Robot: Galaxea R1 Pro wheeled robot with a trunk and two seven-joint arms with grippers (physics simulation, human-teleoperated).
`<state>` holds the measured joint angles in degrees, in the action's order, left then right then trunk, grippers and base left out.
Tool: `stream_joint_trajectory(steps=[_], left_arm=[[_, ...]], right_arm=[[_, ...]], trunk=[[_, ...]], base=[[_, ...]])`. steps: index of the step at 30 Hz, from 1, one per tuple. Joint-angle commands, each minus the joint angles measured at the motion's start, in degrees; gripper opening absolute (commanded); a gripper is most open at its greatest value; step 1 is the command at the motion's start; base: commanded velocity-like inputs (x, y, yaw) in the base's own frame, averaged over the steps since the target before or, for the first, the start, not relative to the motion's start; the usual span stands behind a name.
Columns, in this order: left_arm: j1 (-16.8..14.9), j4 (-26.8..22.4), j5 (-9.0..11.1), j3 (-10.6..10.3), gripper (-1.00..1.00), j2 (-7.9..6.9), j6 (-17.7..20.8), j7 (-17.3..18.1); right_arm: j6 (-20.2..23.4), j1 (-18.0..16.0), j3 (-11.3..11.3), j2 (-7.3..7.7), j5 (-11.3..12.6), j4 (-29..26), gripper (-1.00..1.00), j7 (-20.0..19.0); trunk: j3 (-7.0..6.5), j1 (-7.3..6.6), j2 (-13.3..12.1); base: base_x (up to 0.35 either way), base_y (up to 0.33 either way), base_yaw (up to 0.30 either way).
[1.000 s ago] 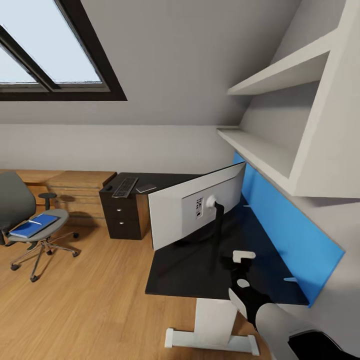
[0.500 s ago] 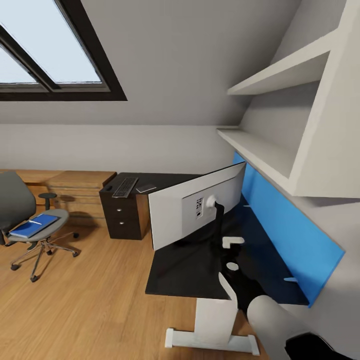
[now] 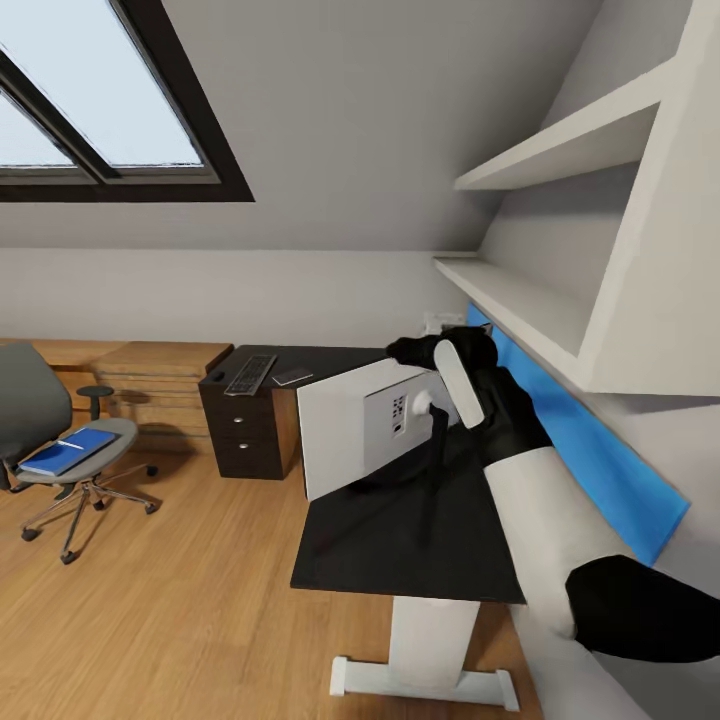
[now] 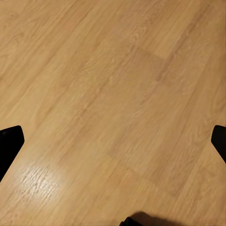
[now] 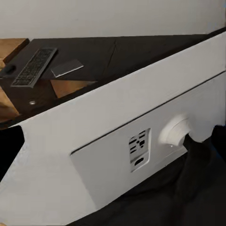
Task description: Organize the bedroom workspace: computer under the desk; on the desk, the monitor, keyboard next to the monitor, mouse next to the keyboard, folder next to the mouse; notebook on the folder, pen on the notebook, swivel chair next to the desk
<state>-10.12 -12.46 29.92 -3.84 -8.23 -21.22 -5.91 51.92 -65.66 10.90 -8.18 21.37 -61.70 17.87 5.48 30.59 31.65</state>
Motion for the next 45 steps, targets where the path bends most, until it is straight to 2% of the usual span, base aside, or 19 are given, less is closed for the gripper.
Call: stream_joint_trajectory(steps=[1, 4, 7, 11, 18, 22, 29, 35, 37, 38, 40, 45], left_arm=[[-0.05, -0.02, 0.01, -0.44, 1.0, 0.01, -0.14, -0.38], [-0.04, -0.02, -0.09, -0.56, 1.0, 0.07, -0.14, -0.35], [-0.05, -0.02, -0.49, -0.82, 1.0, 0.19, -0.14, -0.38], [-0.04, -0.02, -2.2, -1.2, 1.0, 0.73, -0.14, -0.41], [-0.06, -0.02, -2.47, -1.25, 1.0, 0.83, -0.14, -0.42], [-0.05, -0.02, -2.5, -1.25, 1.0, 0.84, -0.14, -0.42], [-0.03, -0.02, -2.5, -1.25, 1.0, 0.85, -0.14, -0.42], [-0.04, -0.02, -2.5, -1.25, 1.0, 0.86, -0.14, -0.42], [-0.05, -0.02, -2.54, -1.25, 1.0, 0.93, -0.14, -0.42], [-0.06, -0.02, -2.54, -1.25, 1.0, 1.0, -0.14, -0.42], [-0.03, -0.02, -2.55, -1.25, 1.0, 1.05, -0.14, -0.42], [-0.06, -0.02, -2.56, -1.25, 1.0, 1.09, -0.14, -0.42]], right_arm=[[0.81, -1.9, 0.08, -0.85, 1.71, -0.01, 1.0, 1.12], [1.04, -3.97, 0.08, -1.82, 2.27, 0.17, 1.0, 1.8], [0.86, -5.08, 0.08, -1.82, 2.48, 0.64, 1.0, 2.07], [-1.0, -9.09, 0.2, -1.82, 2.64, 3.65, 1.0, 2.4], [-2.02, -9.81, 1.59, -1.82, 2.86, 4.3, 1.0, 2.31], [-2.14, -9.87, 4.82, -1.82, 3.15, 4.4, 1.0, 2.15], [-1.99, -9.69, 8.81, -1.82, 3.35, 4.47, 1.0, 1.68], [-1.57, -9.51, 13.84, -1.82, 3.71, 4.54, 1.0, -2.68], [-1.41, -9.44, 17.76, -1.82, 5.45, 4.73, 1.0, -4.58], [-1.32, -9.41, 18.93, -1.82, 6.72, 4.77, 1.0, -4.81], [-1.22, -9.36, 20.34, -1.82, 8.84, 4.91, 1.0, -4.96], [-1.15, -9.32, 22.34, -1.82, 11.22, 7.07, 1.0, -4.89]], trunk=[[0.12, 0.03, 0.09], [0.12, 0.03, 0.09], [0.12, 0.03, 0.09], [0.12, 0.03, 0.09], [0.12, 0.03, 0.09], [0.12, 0.03, 0.09], [0.12, 0.03, 0.09], [0.12, 0.03, 0.09], [0.12, 0.03, 0.09], [0.12, 0.03, 0.09], [0.12, 0.03, 0.09], [0.12, 0.03, 0.09]], base=[[0.0, 0.0, 0.0], [0.0, 0.0, 0.0], [0.0, 0.0, 0.0], [0.042, 0.0, 0.0], [0.261, 0.041, 0.0], [0.314, 0.107, 0.0], [0.312, 0.145, 0.0], [0.203, 0.183, 0.0], [0.041, 0.04, 0.0], [0.018, 0.017, 0.0], [0.012, 0.011, 0.0], [0.004, 0.004, 0.0]])
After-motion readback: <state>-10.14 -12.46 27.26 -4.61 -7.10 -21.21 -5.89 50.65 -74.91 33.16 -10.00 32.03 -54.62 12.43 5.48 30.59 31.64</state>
